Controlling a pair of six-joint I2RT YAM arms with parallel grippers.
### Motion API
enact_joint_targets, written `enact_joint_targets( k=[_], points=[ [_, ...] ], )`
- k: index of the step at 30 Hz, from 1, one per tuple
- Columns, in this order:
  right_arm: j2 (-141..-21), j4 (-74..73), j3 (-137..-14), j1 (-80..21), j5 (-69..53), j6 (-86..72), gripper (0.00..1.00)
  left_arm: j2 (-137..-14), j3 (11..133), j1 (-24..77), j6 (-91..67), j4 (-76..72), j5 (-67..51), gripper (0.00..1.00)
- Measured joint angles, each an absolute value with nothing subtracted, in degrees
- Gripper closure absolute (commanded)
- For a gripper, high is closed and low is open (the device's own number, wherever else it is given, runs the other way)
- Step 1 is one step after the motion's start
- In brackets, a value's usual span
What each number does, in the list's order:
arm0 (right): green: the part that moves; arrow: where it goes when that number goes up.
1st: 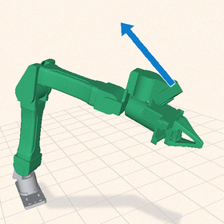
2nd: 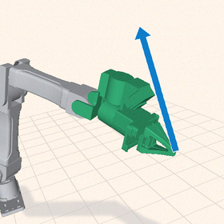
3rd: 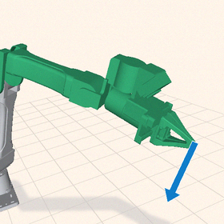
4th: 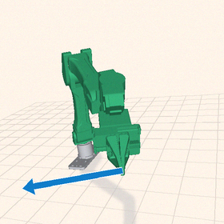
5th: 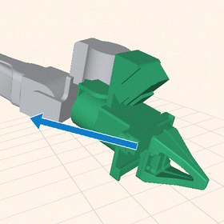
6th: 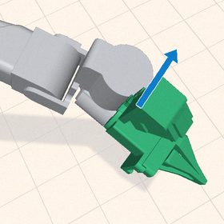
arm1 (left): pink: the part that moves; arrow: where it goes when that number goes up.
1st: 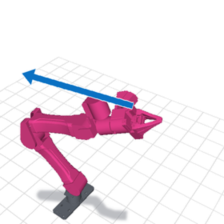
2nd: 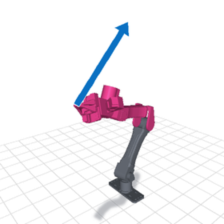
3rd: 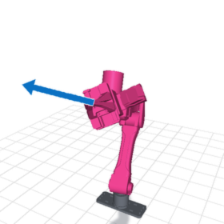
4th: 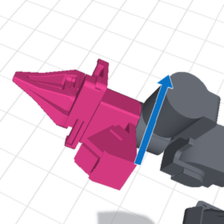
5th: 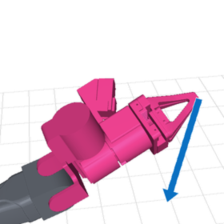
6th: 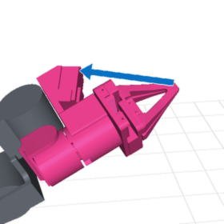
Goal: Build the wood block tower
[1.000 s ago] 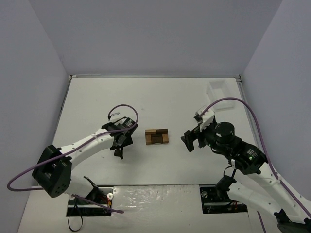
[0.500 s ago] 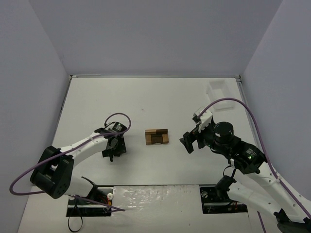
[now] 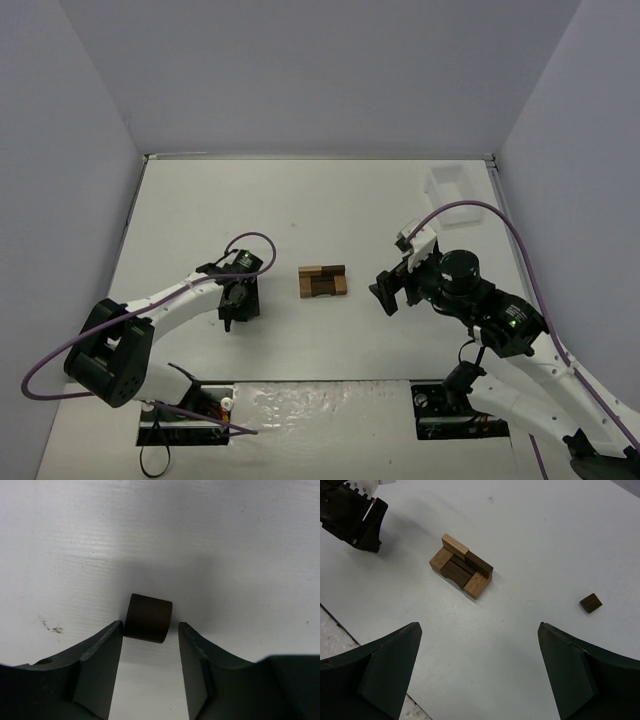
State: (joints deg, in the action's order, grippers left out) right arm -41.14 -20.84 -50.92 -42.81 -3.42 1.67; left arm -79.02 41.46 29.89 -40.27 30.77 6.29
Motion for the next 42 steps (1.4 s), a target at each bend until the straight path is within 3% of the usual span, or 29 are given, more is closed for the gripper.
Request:
enact_joint_targets(
  k=[11,16,22,33,42],
  points=[
    [-41.5,-20.84,-50.92,-42.81,-3.26,1.48,0.0,-75.79,40.76,30.06,-40.5,30.69,5.16,1.0],
    [-41.52,-20.86,-50.92,-42.81,-1.66,1.15,0.0,-71.73,43.16,32.37,-44.48,33.2,5.1,1.0],
    [-41.52,-20.88,-50.92,-42.79,3.08,0.12,0.0,-71.75,54.68,36.67,-49.72,35.93,7.01,1.0],
    [-43.03,-21.61,-50.94,-39.17,8.15,-1.95,0.0,-85.95,66.85,40.32,-52.79,36.92,7.52,0.99],
    [-44.77,-23.01,-51.99,-28.87,5.56,-1.29,0.0,-94.59,71.62,44.67,-53.28,36.99,7.37,0.99]
  ],
)
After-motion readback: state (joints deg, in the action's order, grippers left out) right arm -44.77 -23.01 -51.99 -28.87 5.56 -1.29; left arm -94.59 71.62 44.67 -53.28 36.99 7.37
